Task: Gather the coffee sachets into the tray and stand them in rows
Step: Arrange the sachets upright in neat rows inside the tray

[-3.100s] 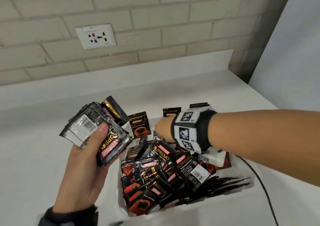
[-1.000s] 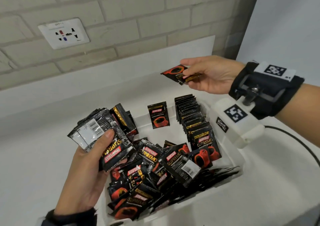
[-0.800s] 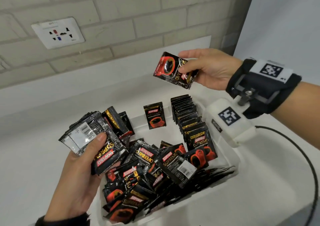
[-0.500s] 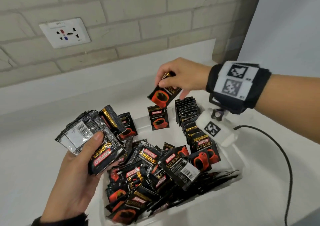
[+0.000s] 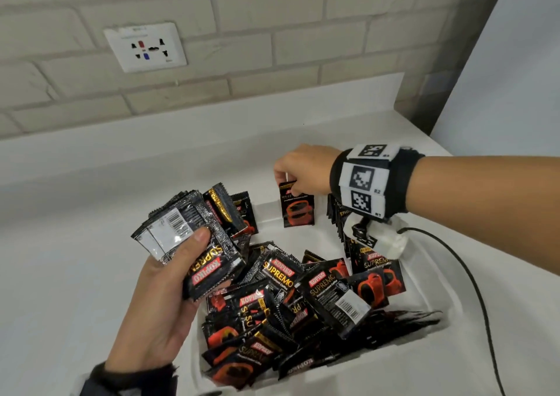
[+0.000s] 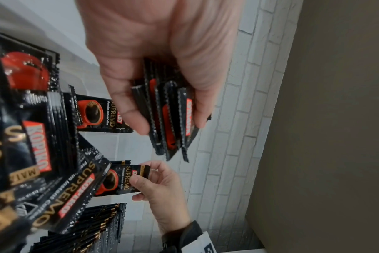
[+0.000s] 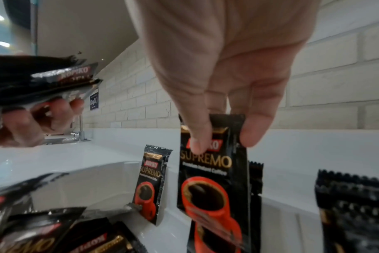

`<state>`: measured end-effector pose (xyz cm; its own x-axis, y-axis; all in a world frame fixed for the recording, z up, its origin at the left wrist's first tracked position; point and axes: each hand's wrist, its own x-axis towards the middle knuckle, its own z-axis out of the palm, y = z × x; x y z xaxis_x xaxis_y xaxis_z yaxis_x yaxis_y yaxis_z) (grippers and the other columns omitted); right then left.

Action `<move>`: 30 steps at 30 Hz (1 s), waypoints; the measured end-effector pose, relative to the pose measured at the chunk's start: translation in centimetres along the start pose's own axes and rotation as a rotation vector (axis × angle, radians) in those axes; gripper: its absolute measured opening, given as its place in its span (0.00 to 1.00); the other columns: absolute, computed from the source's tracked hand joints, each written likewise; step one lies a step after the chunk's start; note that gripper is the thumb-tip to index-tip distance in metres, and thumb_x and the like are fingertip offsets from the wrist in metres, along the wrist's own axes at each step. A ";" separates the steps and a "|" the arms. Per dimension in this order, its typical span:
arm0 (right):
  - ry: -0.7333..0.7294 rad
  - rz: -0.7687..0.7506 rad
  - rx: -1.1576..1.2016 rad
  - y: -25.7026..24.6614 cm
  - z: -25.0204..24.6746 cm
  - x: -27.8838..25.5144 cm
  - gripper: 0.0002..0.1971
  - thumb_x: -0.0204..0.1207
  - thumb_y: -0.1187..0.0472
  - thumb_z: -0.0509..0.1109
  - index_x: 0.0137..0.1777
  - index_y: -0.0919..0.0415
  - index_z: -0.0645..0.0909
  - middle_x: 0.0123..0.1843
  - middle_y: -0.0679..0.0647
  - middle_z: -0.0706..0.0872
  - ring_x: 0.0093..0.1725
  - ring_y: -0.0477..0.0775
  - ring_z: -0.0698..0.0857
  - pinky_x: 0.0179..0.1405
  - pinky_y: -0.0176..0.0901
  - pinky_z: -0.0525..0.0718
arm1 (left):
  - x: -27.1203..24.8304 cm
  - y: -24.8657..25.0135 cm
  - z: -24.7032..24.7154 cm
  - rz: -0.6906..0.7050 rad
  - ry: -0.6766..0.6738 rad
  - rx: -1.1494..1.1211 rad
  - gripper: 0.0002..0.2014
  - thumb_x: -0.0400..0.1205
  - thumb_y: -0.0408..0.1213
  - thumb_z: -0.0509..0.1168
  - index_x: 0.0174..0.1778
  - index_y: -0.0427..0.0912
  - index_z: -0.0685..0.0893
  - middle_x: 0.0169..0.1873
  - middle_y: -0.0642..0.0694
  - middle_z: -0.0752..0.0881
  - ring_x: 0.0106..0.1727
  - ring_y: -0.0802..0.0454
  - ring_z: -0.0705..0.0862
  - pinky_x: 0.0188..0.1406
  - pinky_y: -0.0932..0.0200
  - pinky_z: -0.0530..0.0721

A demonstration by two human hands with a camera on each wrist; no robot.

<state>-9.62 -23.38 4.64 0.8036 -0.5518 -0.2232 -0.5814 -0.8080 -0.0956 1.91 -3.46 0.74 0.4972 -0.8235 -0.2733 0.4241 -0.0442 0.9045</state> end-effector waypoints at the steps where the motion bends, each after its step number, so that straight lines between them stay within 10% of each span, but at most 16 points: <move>1: -0.012 0.003 0.003 0.0 0.1 0.1 0.13 0.77 0.69 0.65 0.60 0.58 0.78 0.56 0.54 0.82 0.55 0.56 0.80 0.44 0.40 0.72 | 0.1 -0.1 -0.1 0.001 0.004 0.000 0.26 0.38 0.49 0.85 0.28 0.41 0.91 0.30 0.41 0.89 0.28 0.51 0.89 0.23 0.63 0.86; 4: -0.026 0.011 -0.002 0.2 0.6 0.5 0.12 0.77 0.69 0.65 0.60 0.61 0.79 0.59 0.57 0.83 0.56 0.57 0.81 0.47 0.41 0.75 | 0.1 -0.1 0.0 0.010 -0.006 0.009 0.27 0.36 0.52 0.85 0.28 0.42 0.91 0.29 0.42 0.89 0.28 0.51 0.89 0.22 0.63 0.85; 7: -0.020 0.030 -0.005 0.4 1.2 0.7 0.09 0.75 0.67 0.69 0.54 0.61 0.80 0.56 0.56 0.83 0.54 0.57 0.82 0.47 0.42 0.76 | 0.2 -0.2 0.0 -0.003 -0.024 -0.027 0.09 0.55 0.44 0.75 0.24 0.43 0.91 0.27 0.43 0.88 0.25 0.53 0.88 0.21 0.64 0.85; 21: 0.058 0.050 -0.219 1.1 2.0 1.3 0.08 0.73 0.57 0.72 0.48 0.60 0.82 0.48 0.54 0.86 0.44 0.56 0.84 0.28 0.37 0.71 | 0.5 -0.5 -0.7 0.020 -0.020 0.012 0.34 0.27 0.56 0.84 0.26 0.43 0.91 0.27 0.44 0.89 0.27 0.52 0.88 0.22 0.62 0.86; 26: 0.057 0.063 -0.224 1.4 2.0 1.2 0.11 0.73 0.55 0.72 0.50 0.61 0.80 0.47 0.54 0.85 0.38 0.54 0.79 0.26 0.35 0.69 | 0.5 -0.8 -0.3 -0.011 -0.026 -0.021 0.10 0.58 0.43 0.73 0.23 0.38 0.89 0.24 0.43 0.88 0.24 0.52 0.87 0.18 0.63 0.84; 30: 0.068 0.075 -0.198 1.7 1.3 0.8 0.14 0.72 0.51 0.72 0.50 0.60 0.79 0.46 0.52 0.83 0.40 0.53 0.79 0.29 0.38 0.72 | 0.6 -0.8 0.2 -0.012 -0.042 -0.033 0.09 0.63 0.40 0.68 0.21 0.42 0.89 0.25 0.42 0.88 0.24 0.52 0.87 0.19 0.62 0.85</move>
<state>-10.12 -24.87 3.02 0.7695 -0.6193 -0.1562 -0.6089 -0.7851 0.1130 1.74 -4.00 -0.11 0.4595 -0.8463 -0.2696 0.4551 -0.0363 0.8897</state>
